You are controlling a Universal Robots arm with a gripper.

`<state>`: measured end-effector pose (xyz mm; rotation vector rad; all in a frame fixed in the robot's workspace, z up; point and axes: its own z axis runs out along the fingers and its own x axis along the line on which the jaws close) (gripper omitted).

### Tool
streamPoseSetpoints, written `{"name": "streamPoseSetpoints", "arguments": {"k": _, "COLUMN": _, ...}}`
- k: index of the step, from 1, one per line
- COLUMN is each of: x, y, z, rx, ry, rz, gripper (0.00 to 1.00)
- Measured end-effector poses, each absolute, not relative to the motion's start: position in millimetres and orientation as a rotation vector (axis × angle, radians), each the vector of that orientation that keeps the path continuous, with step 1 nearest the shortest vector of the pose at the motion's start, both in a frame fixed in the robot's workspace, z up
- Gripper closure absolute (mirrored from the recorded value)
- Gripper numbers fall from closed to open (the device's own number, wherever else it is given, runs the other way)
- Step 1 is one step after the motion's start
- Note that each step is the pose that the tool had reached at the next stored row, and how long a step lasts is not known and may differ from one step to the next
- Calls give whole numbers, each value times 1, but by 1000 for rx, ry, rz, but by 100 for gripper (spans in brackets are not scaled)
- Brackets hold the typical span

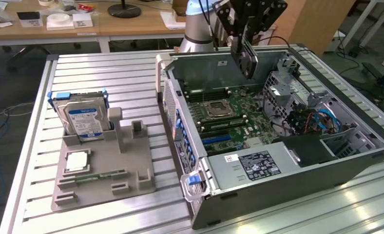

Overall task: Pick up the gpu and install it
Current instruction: 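Pick up the gpu and move the gpu toward the slot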

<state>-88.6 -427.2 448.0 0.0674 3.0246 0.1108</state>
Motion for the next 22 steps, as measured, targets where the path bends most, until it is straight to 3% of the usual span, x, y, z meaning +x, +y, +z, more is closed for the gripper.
{"name": "streamPoseSetpoints", "arguments": {"k": 22, "x": -71, "y": -423, "z": 448, "rx": 68, "ry": 3025, "rz": 111, "gripper": 73}}
